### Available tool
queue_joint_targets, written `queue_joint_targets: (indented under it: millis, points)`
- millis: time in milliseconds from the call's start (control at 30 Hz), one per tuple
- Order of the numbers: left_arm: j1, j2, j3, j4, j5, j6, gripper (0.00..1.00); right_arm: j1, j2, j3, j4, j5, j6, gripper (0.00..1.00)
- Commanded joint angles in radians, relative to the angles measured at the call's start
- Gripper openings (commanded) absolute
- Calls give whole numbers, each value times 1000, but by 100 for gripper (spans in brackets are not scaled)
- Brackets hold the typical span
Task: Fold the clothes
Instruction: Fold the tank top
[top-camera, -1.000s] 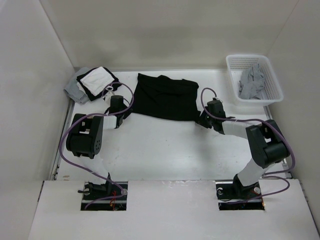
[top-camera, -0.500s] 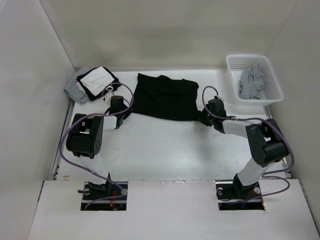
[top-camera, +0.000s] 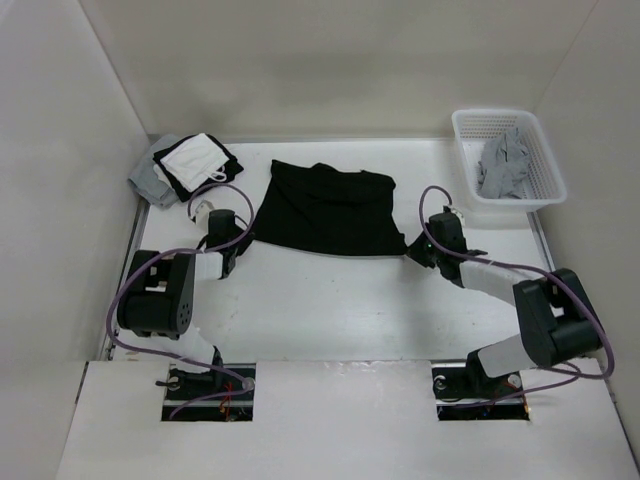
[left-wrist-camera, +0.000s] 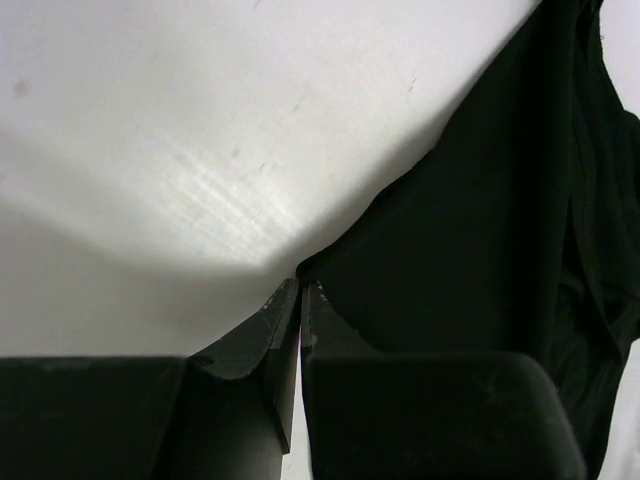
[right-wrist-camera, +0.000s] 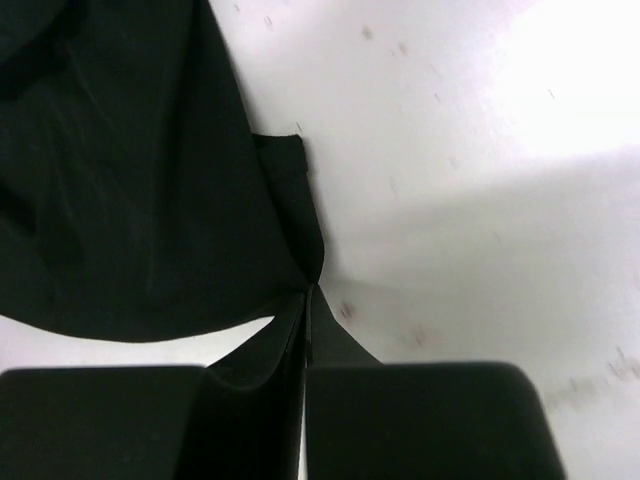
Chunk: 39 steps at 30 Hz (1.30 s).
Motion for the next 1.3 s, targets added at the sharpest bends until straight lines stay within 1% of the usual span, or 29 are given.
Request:
queue_joint_targets:
  millis: [0,67,100,200,267,367,433,600,667,800,933,1000,1067,1100,1133,1200,1267]
  points:
    - [6,-104,-71,39,-18,-26,0,4,-84,-49,-45,29,19,3]
    - [23,-150,-122,41,-11,-35,0,4,-113,-78,-38,20,28,9]
    - [28,-178,-152,41,-6,-37,0,6,-121,-88,-30,18,30,14]
    - [31,-235,-203,35,6,-37,0,71,-144,-102,-14,11,27,35]
    - [37,-279,-234,21,13,-27,0,117,-161,-112,-10,24,36,42]
    - [63,-345,-278,-11,28,-3,0,159,-184,-134,-5,49,68,47]
    - [82,-371,-301,-17,46,18,1,179,-173,-138,19,43,71,48]
    - [86,-342,-306,13,71,19,1,190,-101,-117,65,84,65,48]
    - [85,-335,-303,23,75,17,1,171,-61,-108,96,80,67,48]
    - [89,-351,-307,15,71,23,1,168,-4,-80,122,69,71,44]
    - [89,-345,-307,19,72,20,1,168,5,-72,124,84,84,34]
    - [86,-342,-303,21,71,19,1,165,8,-69,124,89,91,23]
    - [88,-353,-295,18,75,11,1,164,11,-66,130,87,93,7]
    - [82,-374,-289,12,71,9,0,167,5,-65,134,89,91,3]
    - [74,-409,-285,7,69,9,0,168,-16,-69,139,91,85,2]
    - [44,-523,-254,-48,65,-4,0,168,-105,-80,122,95,67,1]
    - [-7,-674,-187,-161,31,5,0,179,-266,-79,38,110,36,0]
